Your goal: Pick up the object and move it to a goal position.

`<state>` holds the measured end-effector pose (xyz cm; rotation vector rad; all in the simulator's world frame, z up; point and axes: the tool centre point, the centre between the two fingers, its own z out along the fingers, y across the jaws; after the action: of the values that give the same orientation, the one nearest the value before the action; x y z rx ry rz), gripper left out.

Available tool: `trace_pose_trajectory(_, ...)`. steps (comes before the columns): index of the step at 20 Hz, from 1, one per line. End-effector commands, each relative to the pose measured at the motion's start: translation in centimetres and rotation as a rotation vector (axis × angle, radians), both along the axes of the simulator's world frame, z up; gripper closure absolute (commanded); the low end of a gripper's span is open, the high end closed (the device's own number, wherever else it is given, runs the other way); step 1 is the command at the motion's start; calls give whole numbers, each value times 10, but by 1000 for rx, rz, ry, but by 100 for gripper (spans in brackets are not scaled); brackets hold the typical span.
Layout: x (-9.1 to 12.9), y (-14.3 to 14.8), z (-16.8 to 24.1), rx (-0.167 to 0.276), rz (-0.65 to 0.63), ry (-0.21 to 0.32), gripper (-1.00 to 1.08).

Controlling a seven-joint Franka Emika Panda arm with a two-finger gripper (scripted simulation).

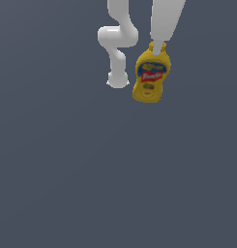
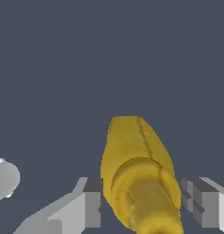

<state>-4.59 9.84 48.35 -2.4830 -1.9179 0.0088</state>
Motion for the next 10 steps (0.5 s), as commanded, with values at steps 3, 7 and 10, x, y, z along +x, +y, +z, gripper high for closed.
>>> trace_pose_trajectory(3,1,4,35,0,-1,-7,108)
trace_pose_trajectory(7,2,7,54,0,-1,-7,108)
trace_pose_trajectory(10,2,8,63,0,-1,-7,108)
